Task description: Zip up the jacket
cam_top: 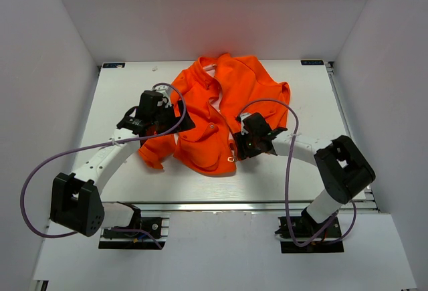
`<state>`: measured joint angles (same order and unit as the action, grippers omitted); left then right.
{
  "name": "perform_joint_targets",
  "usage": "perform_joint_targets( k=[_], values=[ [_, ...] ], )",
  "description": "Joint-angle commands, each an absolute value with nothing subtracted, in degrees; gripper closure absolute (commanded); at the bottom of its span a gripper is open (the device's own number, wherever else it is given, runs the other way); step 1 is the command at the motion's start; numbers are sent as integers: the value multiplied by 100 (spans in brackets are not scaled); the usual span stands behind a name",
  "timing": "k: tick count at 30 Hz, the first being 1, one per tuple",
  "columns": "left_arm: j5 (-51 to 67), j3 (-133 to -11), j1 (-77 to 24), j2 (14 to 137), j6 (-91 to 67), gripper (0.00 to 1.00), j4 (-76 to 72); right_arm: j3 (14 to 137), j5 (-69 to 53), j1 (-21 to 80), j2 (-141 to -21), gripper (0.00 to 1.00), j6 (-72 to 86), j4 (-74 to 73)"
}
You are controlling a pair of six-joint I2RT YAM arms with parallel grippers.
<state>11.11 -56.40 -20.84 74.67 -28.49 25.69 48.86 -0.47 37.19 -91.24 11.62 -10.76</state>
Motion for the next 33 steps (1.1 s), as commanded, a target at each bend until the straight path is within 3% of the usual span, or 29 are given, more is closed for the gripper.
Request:
perform_joint_targets(
  k=[1,10,24,27,28,30,31,33],
  values=[
    [1046,-5792,-2083,7392,-2786,2,2619,4966,272,3832,-9290,46,1213,-1178],
    [1037,-5801,-2083,7444,-2777,2,2610,5001,580,3990,-9475,42,1371,-1169],
    [607,-5880,-2083,7295,-2804,2,2856,5150,2021,4561,-10116,47,1907,-1643],
    [519,-5906,-2083,7278,-2804,2,2926,5159,2004,4588,-10239,57,2013,-1784],
    [466,-5915,-2083,7269,-2812,2,2927,5133,1995,4588,-10239,67,2082,-1828],
    [431,-5924,-2083,7260,-2812,2,2970,5115,1916,4588,-10196,76,2092,-1846],
    [396,-5933,-2083,7260,-2812,2,2988,5072,1873,4588,-10143,84,2109,-1802],
    [387,-5950,-2083,7233,-2821,2,3014,5054,1688,4579,-9941,91,2066,-1784]
  ],
)
